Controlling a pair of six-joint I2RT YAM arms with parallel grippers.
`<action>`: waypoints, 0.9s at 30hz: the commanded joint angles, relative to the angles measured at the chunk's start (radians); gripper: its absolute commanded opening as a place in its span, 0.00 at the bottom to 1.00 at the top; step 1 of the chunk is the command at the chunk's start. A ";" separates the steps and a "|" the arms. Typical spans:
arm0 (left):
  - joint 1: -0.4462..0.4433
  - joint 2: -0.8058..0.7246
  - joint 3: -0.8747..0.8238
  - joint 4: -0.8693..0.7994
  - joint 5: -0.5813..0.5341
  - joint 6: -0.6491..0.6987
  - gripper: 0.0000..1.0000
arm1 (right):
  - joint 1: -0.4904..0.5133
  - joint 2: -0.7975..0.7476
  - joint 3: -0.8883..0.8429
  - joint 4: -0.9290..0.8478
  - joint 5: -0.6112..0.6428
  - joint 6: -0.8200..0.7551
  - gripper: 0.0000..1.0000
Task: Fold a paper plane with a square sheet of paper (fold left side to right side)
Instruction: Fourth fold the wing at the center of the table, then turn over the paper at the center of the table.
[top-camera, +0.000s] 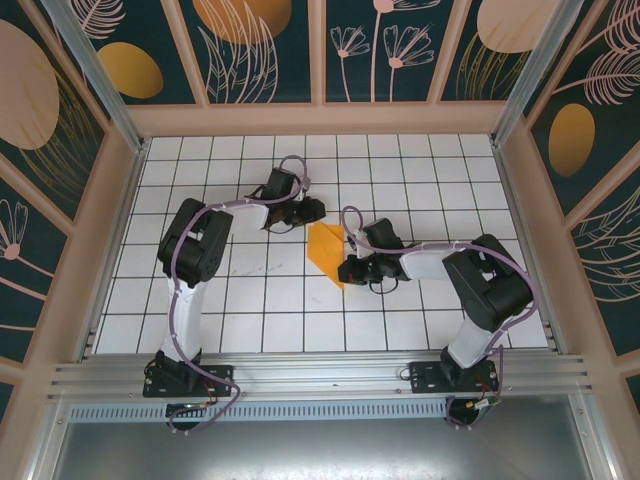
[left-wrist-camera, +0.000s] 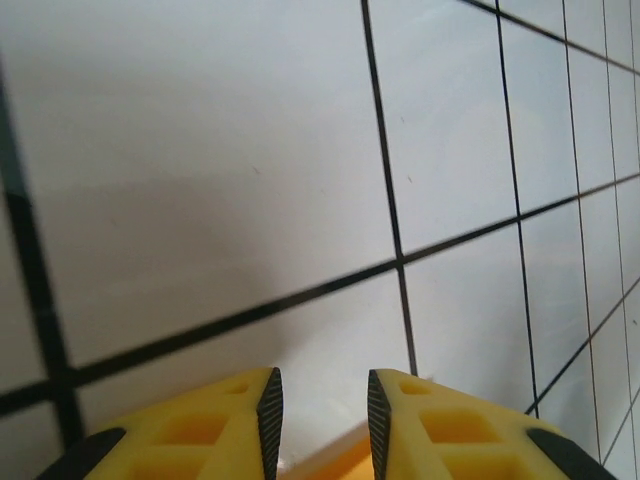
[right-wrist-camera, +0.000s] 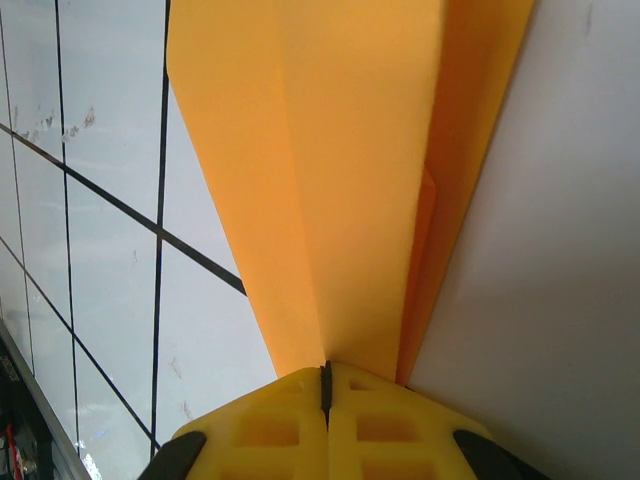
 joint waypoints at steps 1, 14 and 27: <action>0.071 0.036 0.020 -0.016 -0.150 0.063 0.34 | 0.012 0.032 -0.055 -0.197 0.037 -0.007 0.00; 0.070 -0.368 -0.335 0.134 -0.133 -0.028 0.48 | -0.011 -0.141 -0.045 0.069 -0.014 0.093 0.17; -0.072 -0.438 -0.596 0.412 -0.040 -0.258 0.51 | -0.150 -0.437 -0.111 0.105 0.092 0.038 0.54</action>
